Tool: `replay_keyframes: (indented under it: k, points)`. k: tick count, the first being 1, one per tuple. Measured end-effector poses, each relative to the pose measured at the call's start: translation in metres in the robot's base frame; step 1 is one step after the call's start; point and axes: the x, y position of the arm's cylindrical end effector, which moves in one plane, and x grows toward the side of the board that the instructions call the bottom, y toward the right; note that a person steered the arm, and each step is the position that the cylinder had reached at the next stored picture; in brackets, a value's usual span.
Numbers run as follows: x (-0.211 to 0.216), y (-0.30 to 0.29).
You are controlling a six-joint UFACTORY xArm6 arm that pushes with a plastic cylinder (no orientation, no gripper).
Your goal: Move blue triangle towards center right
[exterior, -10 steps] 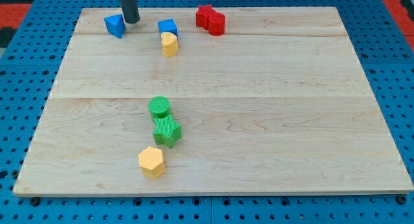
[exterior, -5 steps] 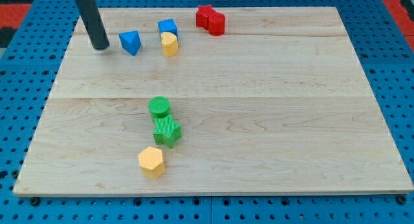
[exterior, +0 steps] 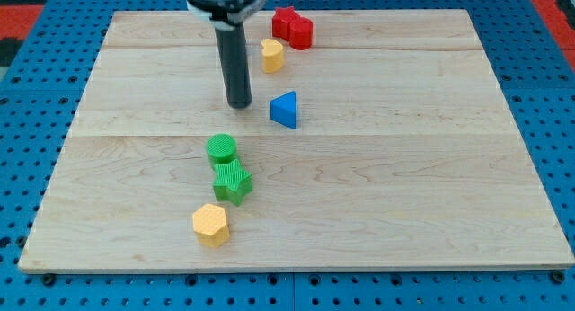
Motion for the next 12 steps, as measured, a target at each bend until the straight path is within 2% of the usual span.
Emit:
replay_keyframes:
  k: [1,2,3,4,5,6,7,8,9,10,12]
  points:
    - [-0.005,0.110]
    - [-0.035,0.145]
    - [0.018,0.142]
    - [0.030,0.056]
    - [-0.013,0.058]
    - [-0.036,0.154]
    - [0.005,0.106]
    - [-0.012,0.056]
    - [-0.088,0.047]
    - [-0.077,0.107]
    - [-0.050,0.084]
